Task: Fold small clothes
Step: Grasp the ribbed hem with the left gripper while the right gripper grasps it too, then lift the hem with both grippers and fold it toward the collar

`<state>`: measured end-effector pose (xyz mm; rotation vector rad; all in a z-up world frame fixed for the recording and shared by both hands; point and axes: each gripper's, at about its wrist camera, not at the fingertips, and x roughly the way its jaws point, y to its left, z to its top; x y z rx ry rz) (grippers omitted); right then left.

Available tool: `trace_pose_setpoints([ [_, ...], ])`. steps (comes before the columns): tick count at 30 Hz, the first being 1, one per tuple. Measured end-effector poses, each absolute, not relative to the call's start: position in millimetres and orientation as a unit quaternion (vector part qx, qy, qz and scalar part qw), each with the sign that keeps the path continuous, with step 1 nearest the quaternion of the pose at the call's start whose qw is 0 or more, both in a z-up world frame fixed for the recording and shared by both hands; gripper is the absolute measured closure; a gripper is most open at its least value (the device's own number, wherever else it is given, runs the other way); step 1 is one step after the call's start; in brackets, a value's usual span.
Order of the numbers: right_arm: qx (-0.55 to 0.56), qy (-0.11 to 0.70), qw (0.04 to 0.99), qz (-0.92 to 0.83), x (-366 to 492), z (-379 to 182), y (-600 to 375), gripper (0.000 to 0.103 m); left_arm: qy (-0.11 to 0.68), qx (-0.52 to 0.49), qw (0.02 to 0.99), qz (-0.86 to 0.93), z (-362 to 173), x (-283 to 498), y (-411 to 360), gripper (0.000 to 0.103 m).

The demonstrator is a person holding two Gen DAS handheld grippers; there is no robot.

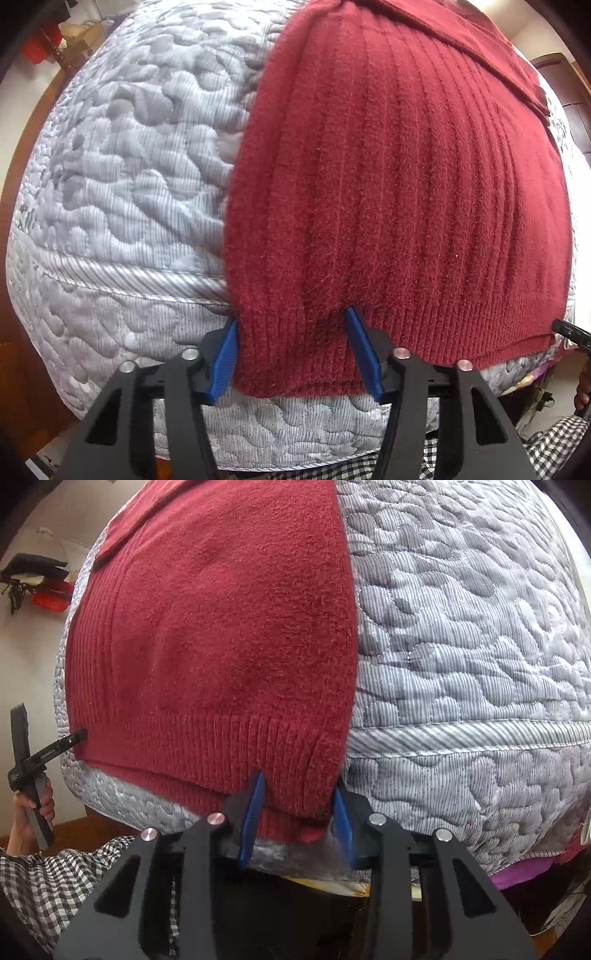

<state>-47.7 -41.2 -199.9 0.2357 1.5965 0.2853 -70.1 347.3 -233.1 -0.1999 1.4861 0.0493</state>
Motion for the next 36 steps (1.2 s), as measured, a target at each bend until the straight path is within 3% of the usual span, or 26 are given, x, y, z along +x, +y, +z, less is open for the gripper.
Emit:
trace_pose_setpoints([
  [1,0.109,0.714,0.679,0.132,-47,-200,-40,0.086,0.673,-0.094,0.733,0.023,-232,-72,348,0.061],
  [3,0.106,0.714,0.679,0.133,-46,-198,-37,0.093,0.672,-0.109,0.732,0.02,-235,-64,363,0.084],
  [6,0.117,0.71,0.679,0.143,-45,-193,-36,0.097,0.668,-0.138,0.731,0.014,-236,-63,382,0.09],
  [24,0.203,0.63,0.72,0.209,1,-118,-60,0.098,0.583,-0.171,0.794,-0.034,-134,-3,397,0.093],
  [36,0.202,0.633,0.72,0.199,93,-132,-68,0.098,0.56,-0.16,0.813,-0.001,-143,82,397,0.093],
])
